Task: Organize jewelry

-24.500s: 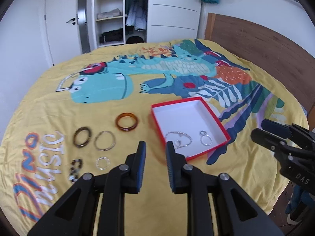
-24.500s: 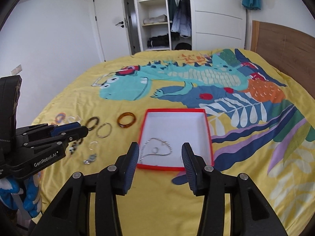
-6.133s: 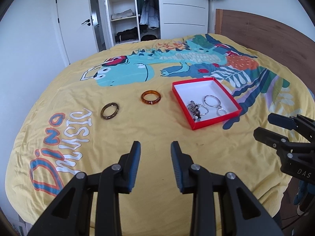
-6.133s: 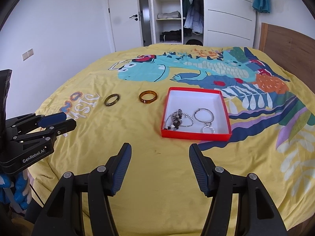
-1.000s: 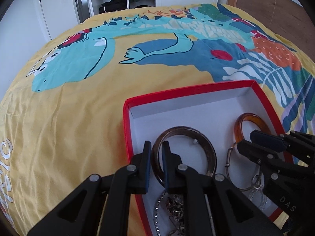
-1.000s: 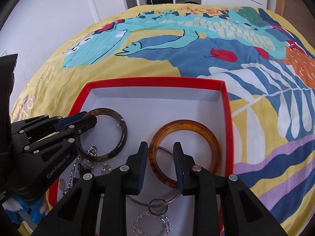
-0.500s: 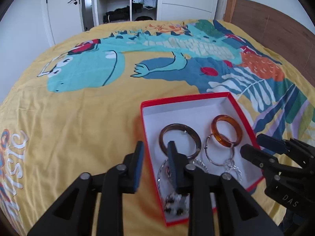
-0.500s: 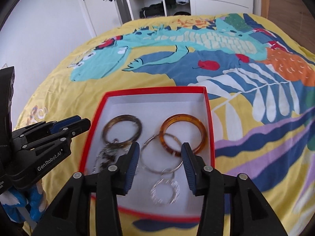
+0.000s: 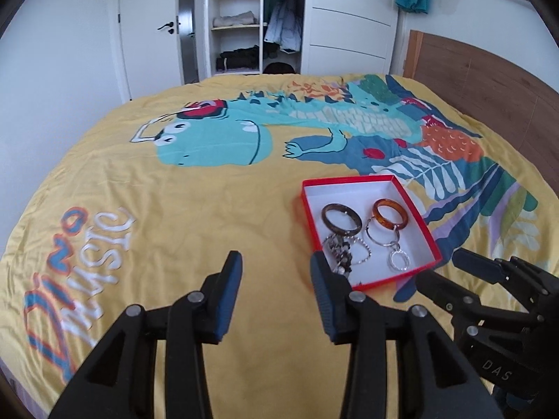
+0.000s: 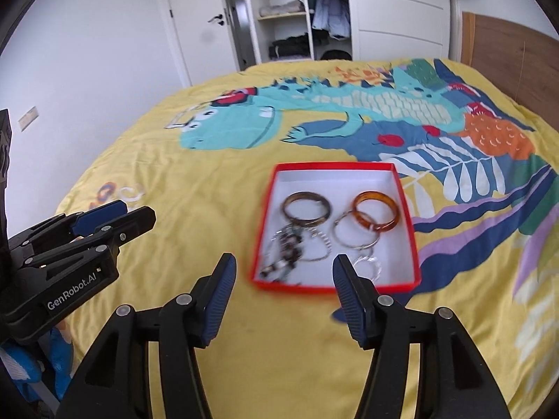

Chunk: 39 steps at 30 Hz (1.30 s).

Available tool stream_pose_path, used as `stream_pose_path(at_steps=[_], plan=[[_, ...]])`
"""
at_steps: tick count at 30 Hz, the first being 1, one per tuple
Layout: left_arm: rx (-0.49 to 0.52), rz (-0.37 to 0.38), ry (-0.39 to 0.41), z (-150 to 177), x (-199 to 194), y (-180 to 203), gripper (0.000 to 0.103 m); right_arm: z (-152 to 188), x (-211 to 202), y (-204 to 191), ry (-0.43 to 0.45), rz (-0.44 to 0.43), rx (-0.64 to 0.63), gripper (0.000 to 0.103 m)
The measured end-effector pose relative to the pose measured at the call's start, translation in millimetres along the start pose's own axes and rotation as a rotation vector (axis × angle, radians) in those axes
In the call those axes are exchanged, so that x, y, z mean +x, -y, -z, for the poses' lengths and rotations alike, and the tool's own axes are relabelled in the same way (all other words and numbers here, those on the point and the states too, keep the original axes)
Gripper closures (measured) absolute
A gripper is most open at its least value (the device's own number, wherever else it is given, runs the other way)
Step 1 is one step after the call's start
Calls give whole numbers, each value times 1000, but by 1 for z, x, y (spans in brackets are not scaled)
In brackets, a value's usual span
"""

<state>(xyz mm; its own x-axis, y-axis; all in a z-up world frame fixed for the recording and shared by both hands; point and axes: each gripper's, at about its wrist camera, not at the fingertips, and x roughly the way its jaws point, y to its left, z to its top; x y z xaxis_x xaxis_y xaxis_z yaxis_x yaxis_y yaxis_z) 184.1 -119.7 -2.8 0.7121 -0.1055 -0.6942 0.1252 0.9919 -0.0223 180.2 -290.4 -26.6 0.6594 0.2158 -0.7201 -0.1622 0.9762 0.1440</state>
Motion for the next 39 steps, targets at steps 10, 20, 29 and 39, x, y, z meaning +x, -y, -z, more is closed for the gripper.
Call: stream_pose_path(at_steps=[10, 20, 29, 39], plan=[[2, -40, 67, 45, -86, -33, 64, 50, -49, -50, 18, -30, -32, 45], [-17, -80, 77, 87, -125, -60, 64, 91, -73, -71, 21, -42, -27, 45], [-43, -83, 83, 106, -142, -71, 64, 106, -90, -80, 34, -36, -38, 45], [-41, -70, 104, 113, -157, -74, 64, 111, -107, -89, 54, -33, -64, 44]])
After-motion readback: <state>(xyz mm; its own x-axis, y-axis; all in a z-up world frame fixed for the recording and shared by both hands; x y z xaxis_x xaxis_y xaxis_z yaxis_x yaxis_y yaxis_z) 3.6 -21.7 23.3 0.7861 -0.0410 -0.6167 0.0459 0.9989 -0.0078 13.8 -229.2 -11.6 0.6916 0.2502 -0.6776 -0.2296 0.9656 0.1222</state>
